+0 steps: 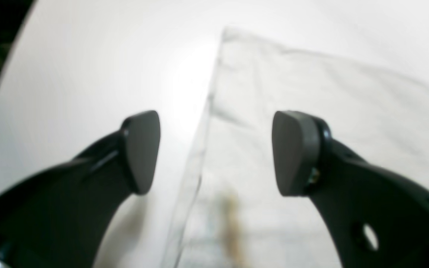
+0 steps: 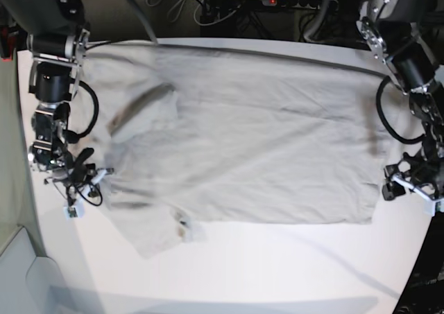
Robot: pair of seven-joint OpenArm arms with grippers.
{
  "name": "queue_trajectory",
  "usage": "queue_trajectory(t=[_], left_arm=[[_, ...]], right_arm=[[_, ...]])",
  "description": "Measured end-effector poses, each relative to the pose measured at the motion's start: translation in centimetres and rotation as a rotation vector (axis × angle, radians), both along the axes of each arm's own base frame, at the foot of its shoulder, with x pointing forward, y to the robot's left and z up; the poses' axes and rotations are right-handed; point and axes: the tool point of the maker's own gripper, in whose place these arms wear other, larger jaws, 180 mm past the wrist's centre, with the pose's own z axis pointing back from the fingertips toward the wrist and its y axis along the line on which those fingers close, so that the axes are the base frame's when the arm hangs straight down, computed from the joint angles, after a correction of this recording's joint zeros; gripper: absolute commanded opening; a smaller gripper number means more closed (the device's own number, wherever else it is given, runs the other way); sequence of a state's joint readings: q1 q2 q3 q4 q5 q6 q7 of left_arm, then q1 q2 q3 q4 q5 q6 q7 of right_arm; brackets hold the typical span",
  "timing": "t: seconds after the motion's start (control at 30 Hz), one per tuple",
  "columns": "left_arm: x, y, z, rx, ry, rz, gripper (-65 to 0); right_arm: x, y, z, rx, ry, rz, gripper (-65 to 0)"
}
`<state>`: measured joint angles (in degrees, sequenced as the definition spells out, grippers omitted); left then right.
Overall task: Layout the t-shirt on the table in an organized manner, then fold the t-shirt properly
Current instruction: 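Grasp the shirt side edges midway with both grippers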
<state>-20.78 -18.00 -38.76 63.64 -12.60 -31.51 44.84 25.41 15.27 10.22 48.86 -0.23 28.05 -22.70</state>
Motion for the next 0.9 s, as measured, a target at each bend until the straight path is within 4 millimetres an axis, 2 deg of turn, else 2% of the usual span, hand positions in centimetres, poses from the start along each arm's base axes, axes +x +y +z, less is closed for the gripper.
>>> queue_trajectory(t=[0.1, 0.2, 0.4, 0.57, 0.73, 0.9], left_arm=[[1.8, -0.5, -1.2, 0.012, 0.016, -0.018, -19.7], [3.2, 0.6, -2.2, 0.009, 0.027, 0.047, -19.7], [3.7, 0.4, -4.9, -0.052, 0.022, 0.083, -19.7], [5.8, -0.6, -4.7, -0.129, -0.052, 0.113, -19.9], [5.0, -2.1, -6.9, -0.105, 0.008, 0.061, -19.9], [5.3, -2.8, -6.9, -0.099, 0.008, 0.041, -19.8]], right_arm=[[0.1, -0.2, 0.2, -0.003, -0.009, -0.002, -65.0], [-0.2, -0.2, -0.1, -0.005, 0.011, -0.002, -65.0], [-0.5, -0.3, -0.4, -0.006, 0.026, -0.005, -65.0], [-0.7, -0.2, -0.7, -0.005, 0.032, -0.004, -65.0], [-1.1, -0.3, -1.0, -0.007, 0.042, -0.005, -65.0], [-1.1, -0.3, -1.0, -0.007, 0.041, -0.005, -65.0]])
